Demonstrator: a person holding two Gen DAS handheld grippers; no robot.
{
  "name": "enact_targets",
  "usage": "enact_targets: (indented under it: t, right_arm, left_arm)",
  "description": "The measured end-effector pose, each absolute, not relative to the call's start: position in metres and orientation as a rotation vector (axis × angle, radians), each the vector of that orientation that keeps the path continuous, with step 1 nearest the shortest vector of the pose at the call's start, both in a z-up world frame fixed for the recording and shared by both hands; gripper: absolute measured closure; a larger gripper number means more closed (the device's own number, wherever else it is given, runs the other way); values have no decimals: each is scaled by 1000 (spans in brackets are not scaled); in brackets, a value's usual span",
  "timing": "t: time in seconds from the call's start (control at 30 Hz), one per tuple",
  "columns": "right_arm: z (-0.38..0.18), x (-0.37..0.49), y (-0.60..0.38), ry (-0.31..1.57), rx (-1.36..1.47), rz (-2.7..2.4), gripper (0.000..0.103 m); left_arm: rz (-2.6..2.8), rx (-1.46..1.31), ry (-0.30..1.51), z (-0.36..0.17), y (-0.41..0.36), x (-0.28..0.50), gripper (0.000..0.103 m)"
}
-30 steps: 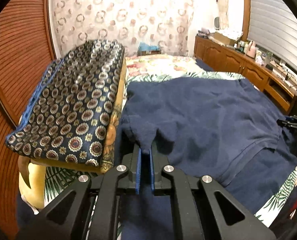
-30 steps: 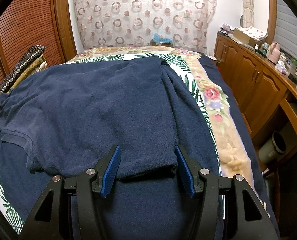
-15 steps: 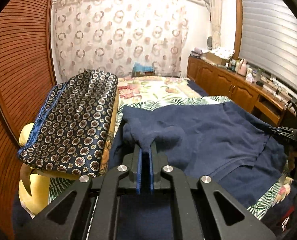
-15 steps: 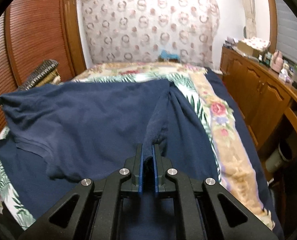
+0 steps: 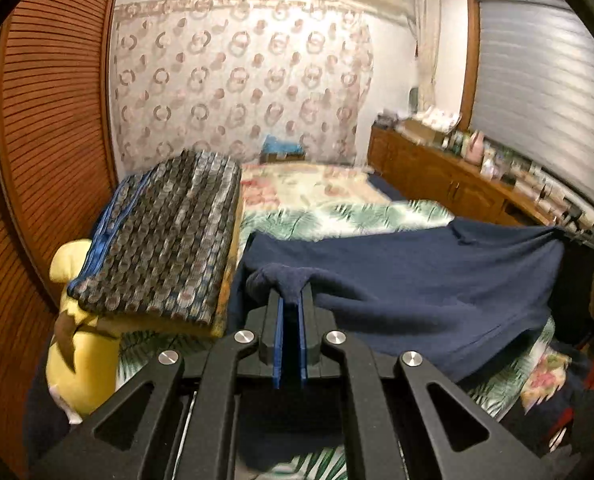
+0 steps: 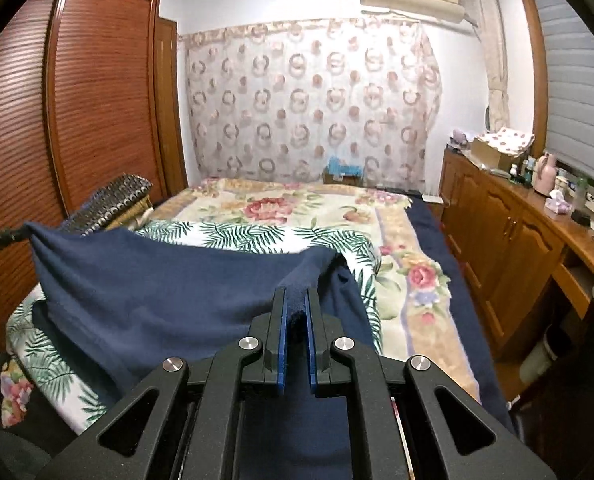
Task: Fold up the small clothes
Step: 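Fold the held edge over the shirt with both tools and open them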
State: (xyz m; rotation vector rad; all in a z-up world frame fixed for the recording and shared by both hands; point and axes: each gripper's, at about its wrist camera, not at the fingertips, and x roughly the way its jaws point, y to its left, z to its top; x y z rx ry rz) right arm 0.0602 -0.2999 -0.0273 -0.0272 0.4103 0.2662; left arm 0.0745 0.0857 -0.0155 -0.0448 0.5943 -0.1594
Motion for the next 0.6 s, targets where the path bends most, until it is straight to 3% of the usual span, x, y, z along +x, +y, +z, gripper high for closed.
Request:
enact_targets:
  t: [0.2,0.4,0.43,0.53,0.6]
  right_arm:
    - [-80,65,-293,562,-87,235,95]
    - [-93,72,-290,577,-66,214,90]
    - [-88,68,-291,570,-68,206,86]
    - [-81,63,-288,553,-60,193,58]
    - [-81,62,-284,546,-44,213,51]
  left_arm:
    - [-141,-33,732,-67,86,78,96]
    - [-122,-54,748,-80,93,68,71]
    - [-124,-63,743,-80,94,66,59]
    - [-112,-88,741,-83,102,65,46]
    - [-102,-106,759,-89,107,68,42]
